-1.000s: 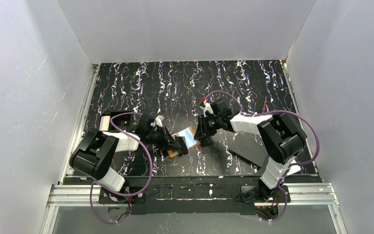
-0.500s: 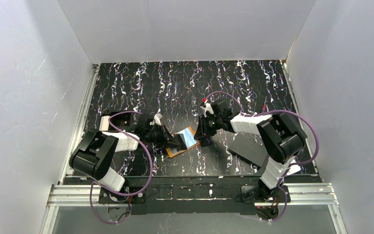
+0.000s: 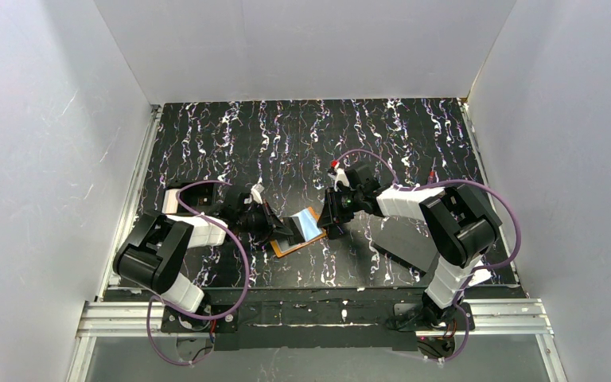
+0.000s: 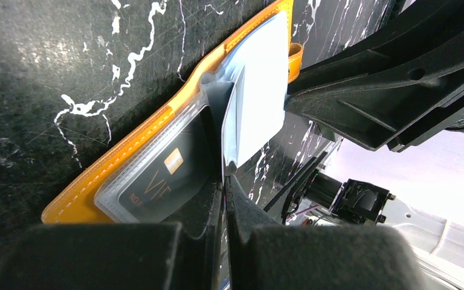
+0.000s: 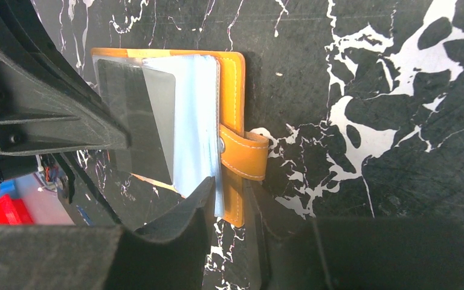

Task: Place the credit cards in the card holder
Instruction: Insert the credit card into the card holder.

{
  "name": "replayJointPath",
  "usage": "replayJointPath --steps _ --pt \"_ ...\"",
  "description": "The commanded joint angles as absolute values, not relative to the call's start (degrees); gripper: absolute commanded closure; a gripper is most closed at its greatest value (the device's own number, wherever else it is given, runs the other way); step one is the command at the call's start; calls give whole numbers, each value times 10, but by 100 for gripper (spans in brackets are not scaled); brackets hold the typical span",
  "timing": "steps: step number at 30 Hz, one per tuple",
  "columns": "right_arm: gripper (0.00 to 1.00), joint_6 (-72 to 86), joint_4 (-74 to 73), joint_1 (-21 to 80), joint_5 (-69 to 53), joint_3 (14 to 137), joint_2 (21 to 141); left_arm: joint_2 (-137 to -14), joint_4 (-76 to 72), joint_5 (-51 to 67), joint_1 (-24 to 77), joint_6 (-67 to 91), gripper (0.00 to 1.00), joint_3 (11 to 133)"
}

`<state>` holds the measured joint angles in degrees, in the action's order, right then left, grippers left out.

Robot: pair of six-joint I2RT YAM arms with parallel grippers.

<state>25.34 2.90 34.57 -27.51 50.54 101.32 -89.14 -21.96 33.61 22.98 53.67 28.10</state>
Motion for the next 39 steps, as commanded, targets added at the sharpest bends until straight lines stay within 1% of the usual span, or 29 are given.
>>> replayJointPath --steps 1,10,15,22,28,29,33,39 --pt "67 251 -5 354 -272 483 1029 -879 -214 294 226 519 100 273" --pt "67 258 -5 355 -273 481 1028 -878 -217 283 227 512 100 268" --pt "68 273 18 358 -280 477 1024 -881 -249 278 231 527 100 256" --pt "72 329 67 359 -301 447 1013 -888 -264 274 242 543 100 257" --pt "74 340 77 359 -299 434 1006 -908 -265 292 251 544 100 270" --pt "74 337 75 359 -298 436 1005 -906 -264 292 252 543 98 269" --pt "74 329 65 359 -296 441 1005 -883 -219 296 252 523 71 276" --pt "74 320 59 359 -295 445 1006 -852 -71 263 252 469 45 326"
